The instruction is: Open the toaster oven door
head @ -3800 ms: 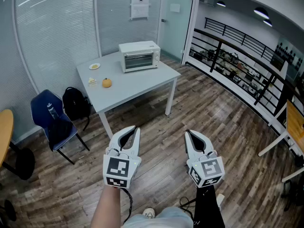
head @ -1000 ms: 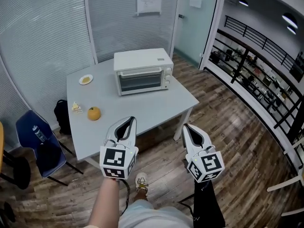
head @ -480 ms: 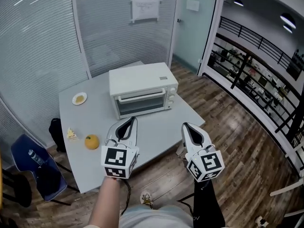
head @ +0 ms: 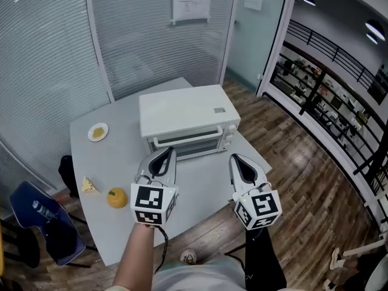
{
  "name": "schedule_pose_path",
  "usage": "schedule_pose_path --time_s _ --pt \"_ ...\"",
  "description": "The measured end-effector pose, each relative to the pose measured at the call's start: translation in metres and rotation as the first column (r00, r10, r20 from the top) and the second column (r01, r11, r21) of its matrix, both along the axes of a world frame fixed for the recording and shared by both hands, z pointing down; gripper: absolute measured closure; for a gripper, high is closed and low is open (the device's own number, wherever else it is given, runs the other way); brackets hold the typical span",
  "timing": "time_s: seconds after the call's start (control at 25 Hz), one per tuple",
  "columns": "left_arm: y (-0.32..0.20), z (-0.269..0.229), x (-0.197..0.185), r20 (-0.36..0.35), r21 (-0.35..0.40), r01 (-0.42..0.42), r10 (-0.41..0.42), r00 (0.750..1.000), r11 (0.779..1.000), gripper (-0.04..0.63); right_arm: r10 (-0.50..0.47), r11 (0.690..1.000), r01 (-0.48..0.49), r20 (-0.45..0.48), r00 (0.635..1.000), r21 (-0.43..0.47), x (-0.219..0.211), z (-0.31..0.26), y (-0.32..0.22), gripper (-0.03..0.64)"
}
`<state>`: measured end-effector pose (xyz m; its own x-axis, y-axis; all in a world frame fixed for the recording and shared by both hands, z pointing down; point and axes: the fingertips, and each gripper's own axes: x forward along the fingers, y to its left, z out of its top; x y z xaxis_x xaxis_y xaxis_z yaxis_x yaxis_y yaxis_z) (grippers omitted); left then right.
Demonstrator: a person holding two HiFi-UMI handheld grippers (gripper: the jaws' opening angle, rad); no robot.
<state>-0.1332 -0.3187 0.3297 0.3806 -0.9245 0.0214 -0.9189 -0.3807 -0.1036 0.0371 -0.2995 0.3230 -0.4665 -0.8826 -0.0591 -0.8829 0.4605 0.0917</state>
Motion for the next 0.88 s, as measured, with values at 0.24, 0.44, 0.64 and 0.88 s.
schedule_pose_path --time_s 0.24,0.44,0.64,0.88 --pt "-0.037 0.016 -0.001 -0.001 -0.033 -0.002 0.002 1.000 0.999 0.537 -0.030 0.999 0.030 -0.005 1.000 -0.032 -0.013 0.012 -0.045 0.614" --pt "-0.068 0.029 -0.004 -0.009 -0.065 0.026 -0.026 1.000 0.998 0.538 -0.079 0.995 0.078 -0.016 0.997 -0.054 -0.021 0.021 -0.083 0.614" --pt "-0.095 0.043 -0.002 0.004 -0.103 0.060 -0.060 0.998 0.993 0.538 -0.124 0.989 0.122 -0.018 0.992 -0.085 -0.024 0.030 -0.122 0.614" --pt "-0.116 0.070 0.001 0.007 -0.172 0.082 -0.082 0.997 0.982 0.538 -0.180 0.968 0.167 -0.056 0.982 -0.190 -0.039 0.066 -0.153 0.614"
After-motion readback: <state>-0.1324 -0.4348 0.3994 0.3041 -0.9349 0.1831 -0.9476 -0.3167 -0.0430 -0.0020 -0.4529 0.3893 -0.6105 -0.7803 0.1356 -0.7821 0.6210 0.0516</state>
